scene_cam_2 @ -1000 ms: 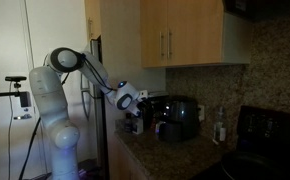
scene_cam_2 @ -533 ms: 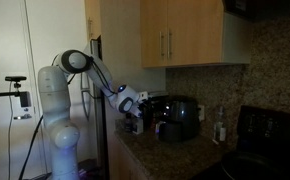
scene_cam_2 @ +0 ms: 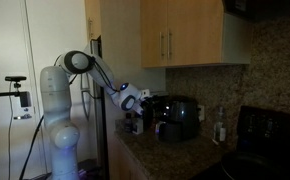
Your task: Turn off the air fryer
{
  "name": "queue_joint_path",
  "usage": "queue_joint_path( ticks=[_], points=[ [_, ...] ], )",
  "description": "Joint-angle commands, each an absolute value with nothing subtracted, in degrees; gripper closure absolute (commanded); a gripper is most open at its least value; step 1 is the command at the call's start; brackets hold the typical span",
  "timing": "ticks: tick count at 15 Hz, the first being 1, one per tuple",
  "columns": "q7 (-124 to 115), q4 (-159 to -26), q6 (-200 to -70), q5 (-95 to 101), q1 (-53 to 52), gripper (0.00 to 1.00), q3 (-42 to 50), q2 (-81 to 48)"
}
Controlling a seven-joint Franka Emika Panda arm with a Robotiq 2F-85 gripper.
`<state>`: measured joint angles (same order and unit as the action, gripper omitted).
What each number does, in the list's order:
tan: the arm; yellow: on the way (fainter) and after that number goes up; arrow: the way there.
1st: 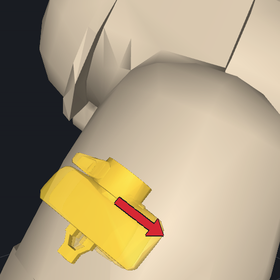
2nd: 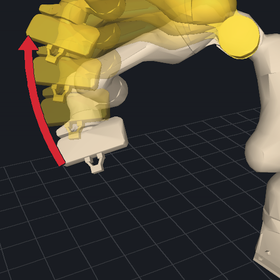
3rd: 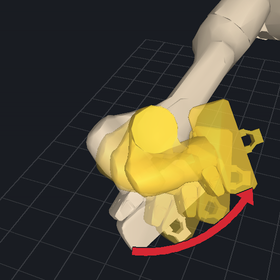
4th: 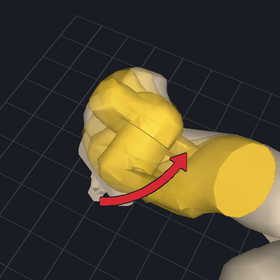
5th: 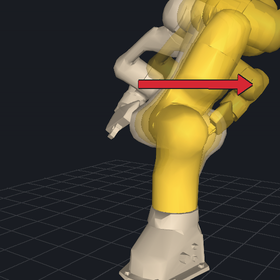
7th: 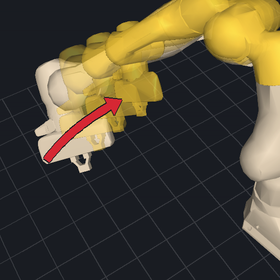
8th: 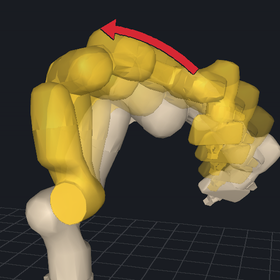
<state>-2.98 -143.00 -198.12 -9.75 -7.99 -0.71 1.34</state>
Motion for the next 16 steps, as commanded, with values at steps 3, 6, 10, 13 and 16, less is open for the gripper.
queue_joint_path(
  ticks=[3,6,10,13,16],
  points=[
    [0.56,-138.36,-197.98,-15.06,-7.54,0.0,0.44,-4.55],
    [0.52,-134.69,-198.0,-17.42,-9.01,0.0,1.92,-6.34],
    [-1.2,-136.15,-197.97,-15.67,-8.16,0.0,1.26,-5.19],
    [-1.4,-136.6,-190.78,-15.82,-8.41,0.0,0.92,-4.05],
    [-1.27,-136.48,-187.78,-16.38,-9.16,0.0,1.83,-4.4]
  ],
)
